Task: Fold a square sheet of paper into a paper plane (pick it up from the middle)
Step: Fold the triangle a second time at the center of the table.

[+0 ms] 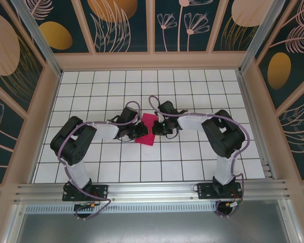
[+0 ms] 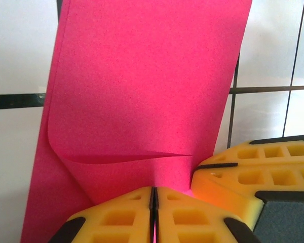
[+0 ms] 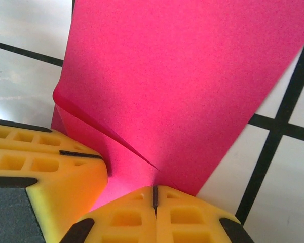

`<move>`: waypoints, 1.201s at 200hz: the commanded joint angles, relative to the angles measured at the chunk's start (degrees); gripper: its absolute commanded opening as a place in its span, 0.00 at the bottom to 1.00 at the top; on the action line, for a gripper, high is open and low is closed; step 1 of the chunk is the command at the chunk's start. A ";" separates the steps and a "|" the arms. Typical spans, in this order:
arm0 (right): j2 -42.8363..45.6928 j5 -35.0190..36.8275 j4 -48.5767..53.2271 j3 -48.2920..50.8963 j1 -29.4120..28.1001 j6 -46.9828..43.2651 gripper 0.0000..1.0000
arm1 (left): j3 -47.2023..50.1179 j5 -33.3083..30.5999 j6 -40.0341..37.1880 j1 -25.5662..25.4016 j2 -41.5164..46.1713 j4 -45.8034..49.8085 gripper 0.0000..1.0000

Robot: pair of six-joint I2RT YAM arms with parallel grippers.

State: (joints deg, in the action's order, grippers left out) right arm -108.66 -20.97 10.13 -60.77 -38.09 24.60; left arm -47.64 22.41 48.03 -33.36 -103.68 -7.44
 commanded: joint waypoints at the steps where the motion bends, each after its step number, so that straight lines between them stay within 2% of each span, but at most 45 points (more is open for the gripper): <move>1: -6.07 9.57 7.82 2.19 -0.05 -3.51 0.04 | -0.43 -3.55 -1.55 0.32 -1.61 4.87 0.15; 52: -6.48 12.30 9.08 3.62 0.03 -6.43 0.04 | -2.02 -3.93 -3.11 2.14 -0.86 5.06 0.22; 82: -6.53 12.80 8.79 4.05 0.19 -7.48 0.04 | -1.91 -3.49 -3.01 3.46 -0.98 3.69 0.30; 176: -6.29 13.07 8.26 4.76 0.91 -8.08 0.03 | -4.13 -7.56 -5.88 7.43 -1.74 7.06 0.34; 220: -5.60 11.25 7.62 4.18 1.11 -7.27 0.03 | -2.51 -1.87 -6.88 7.45 5.08 1.79 0.34; 240: -5.64 10.39 7.54 3.90 1.09 -7.11 0.03 | 0.31 1.88 -5.04 7.35 8.34 -2.24 0.28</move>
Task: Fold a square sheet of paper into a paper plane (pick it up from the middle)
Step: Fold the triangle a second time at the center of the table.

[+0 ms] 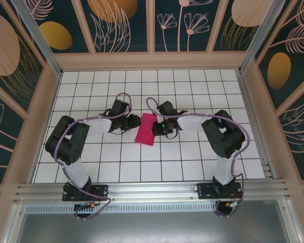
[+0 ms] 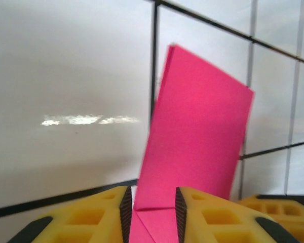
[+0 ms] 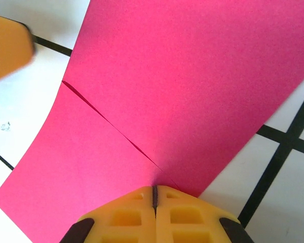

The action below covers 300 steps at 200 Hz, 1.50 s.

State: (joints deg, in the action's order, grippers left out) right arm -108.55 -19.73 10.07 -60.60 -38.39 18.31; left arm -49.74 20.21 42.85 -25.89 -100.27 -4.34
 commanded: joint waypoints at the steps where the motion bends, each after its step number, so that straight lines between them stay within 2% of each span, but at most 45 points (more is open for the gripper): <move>1: -5.73 9.12 7.60 3.73 1.39 -0.81 0.03 | 2.52 4.24 0.31 -0.17 4.96 -5.51 0.28; 36: -5.73 8.27 7.52 3.47 1.54 -0.90 0.03 | 5.75 9.47 2.90 -2.23 3.92 -10.37 0.18; 53: -5.51 7.29 6.92 3.42 1.78 -0.66 0.03 | 4.97 9.64 2.50 -3.66 2.44 -9.73 0.15; 77: -3.66 2.13 3.74 4.69 3.07 0.05 0.05 | 4.33 9.58 2.33 -4.29 -1.67 -9.17 0.12; 125: -1.09 -2.55 2.13 5.19 5.34 -0.70 0.05 | 4.34 7.62 1.47 -4.58 -4.91 -8.47 0.11; 199: 6.02 -9.69 -0.49 2.95 5.44 -0.58 0.07 | 2.69 0.99 -0.49 -5.40 -8.15 0.31 0.09; 230: 8.41 -10.08 -0.35 3.96 3.18 0.19 0.07 | 2.02 -0.92 -0.57 -6.00 -8.89 2.24 0.08; 300: 4.98 -8.63 0.11 3.85 -2.44 3.00 0.02 | 1.22 -2.87 -0.53 -6.68 -9.53 4.16 0.07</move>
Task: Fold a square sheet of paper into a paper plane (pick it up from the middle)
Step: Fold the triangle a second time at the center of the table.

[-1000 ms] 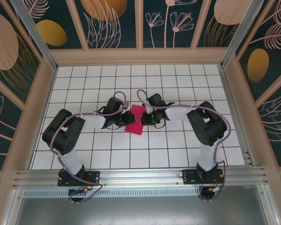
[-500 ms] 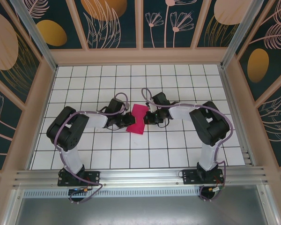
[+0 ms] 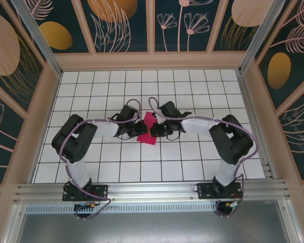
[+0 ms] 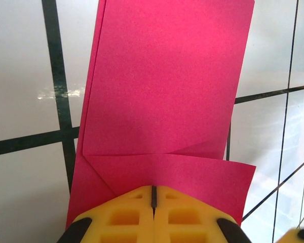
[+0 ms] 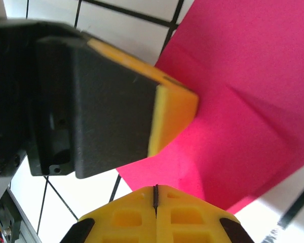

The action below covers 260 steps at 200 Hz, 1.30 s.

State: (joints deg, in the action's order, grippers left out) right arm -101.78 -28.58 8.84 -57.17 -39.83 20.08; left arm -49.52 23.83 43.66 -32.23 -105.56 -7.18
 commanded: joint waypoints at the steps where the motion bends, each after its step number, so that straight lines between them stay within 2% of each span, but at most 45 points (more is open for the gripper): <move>1: -1.82 0.25 1.34 0.45 -1.06 1.21 0.02 | 1.00 -6.51 -1.32 -0.36 -4.23 7.00 0.07; 145: -4.57 2.72 9.39 0.63 -2.25 -3.72 0.02 | 1.13 -8.97 -0.29 -0.42 -4.57 8.32 0.07; 208: 0.20 -0.07 8.04 6.67 -2.27 -2.93 0.02 | 1.26 -9.60 -0.40 -0.44 -4.57 8.72 0.06; 260: 3.33 2.13 6.65 4.60 -1.87 -1.69 0.02 | 1.44 -8.16 -0.31 -0.38 -4.13 7.65 0.06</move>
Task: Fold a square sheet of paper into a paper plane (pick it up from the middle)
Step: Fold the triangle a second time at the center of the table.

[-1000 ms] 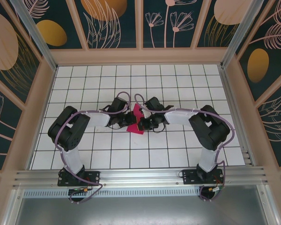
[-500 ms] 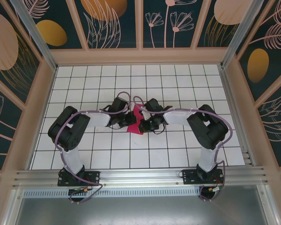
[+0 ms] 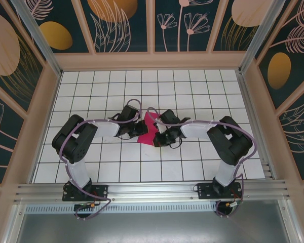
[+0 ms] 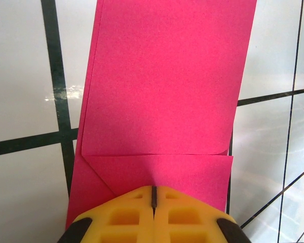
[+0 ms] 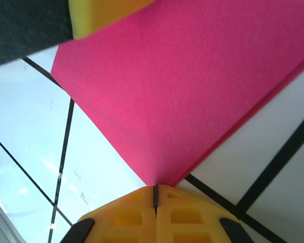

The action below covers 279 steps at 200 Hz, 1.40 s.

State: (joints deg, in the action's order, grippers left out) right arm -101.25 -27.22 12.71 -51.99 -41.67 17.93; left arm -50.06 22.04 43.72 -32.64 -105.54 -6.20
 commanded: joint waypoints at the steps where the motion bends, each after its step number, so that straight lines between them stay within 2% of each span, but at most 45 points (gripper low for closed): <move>1: 2.90 0.90 2.68 -0.66 -0.01 0.49 0.02 | 1.94 -6.34 -0.34 -0.01 -4.15 6.61 0.06; 51: -0.26 2.48 -2.28 -5.67 0.34 3.40 0.02 | 2.24 -5.56 -0.22 -0.05 -3.64 5.94 0.06; 94: -5.07 3.09 -2.10 -8.82 0.37 4.04 0.02 | 2.25 -4.99 0.05 -0.03 -3.62 5.58 0.06; 127: -6.04 3.81 -1.17 -7.52 0.47 3.87 0.02 | 2.34 -5.40 0.14 -0.05 -3.71 5.74 0.06; 164: -3.82 3.13 -0.93 -0.53 0.36 3.95 0.01 | 2.51 -6.21 0.23 -0.03 -3.67 6.02 0.04; 200: 2.45 0.15 -1.55 6.02 -0.13 3.40 0.01 | 2.25 -6.49 0.18 -0.05 -3.31 6.28 0.04; 248: 7.15 3.03 -4.31 1.96 -0.16 5.16 0.01 | 1.81 -5.39 0.11 -0.05 -2.75 5.46 0.04; 279: 4.20 0.43 -8.47 0.85 -0.33 7.09 0.01 | 1.99 -4.23 0.44 -0.05 -2.58 4.57 0.04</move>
State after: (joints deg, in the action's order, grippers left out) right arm -96.20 -25.28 7.38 -49.21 -41.36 22.87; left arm -50.04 22.11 43.77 -32.64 -105.38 -6.24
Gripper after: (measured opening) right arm 0.053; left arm 0.070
